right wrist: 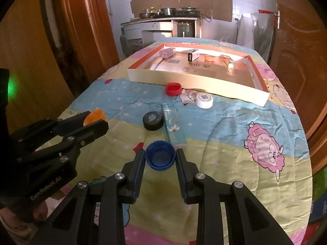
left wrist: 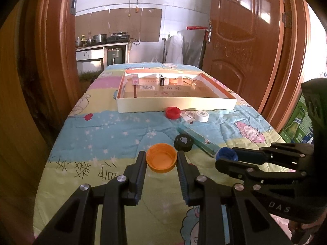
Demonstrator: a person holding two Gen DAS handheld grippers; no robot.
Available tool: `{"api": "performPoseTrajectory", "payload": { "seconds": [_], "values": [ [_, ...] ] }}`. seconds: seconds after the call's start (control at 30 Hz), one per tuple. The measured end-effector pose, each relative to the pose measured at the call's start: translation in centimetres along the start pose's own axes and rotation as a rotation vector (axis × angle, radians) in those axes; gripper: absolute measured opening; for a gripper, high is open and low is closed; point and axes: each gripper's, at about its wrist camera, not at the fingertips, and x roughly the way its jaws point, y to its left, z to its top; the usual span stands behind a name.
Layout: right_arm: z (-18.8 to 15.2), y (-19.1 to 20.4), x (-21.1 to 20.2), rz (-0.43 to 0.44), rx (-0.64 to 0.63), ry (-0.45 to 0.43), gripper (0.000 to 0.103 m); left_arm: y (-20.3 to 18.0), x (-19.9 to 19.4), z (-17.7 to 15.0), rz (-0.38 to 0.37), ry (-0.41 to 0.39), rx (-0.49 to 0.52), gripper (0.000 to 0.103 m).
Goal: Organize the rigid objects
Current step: 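Carry the orange and blue caps with both grippers toward the box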
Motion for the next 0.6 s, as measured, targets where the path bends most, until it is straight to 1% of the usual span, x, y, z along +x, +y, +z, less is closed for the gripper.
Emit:
{"api": "performPoseTrajectory", "payload": {
  "seconds": [0.6],
  "values": [
    [0.6, -1.2, -0.3, -0.022, 0.028, -0.018, 0.031, 0.0, 0.6, 1.1, 0.037, 0.006, -0.009, 0.03]
  ]
}}
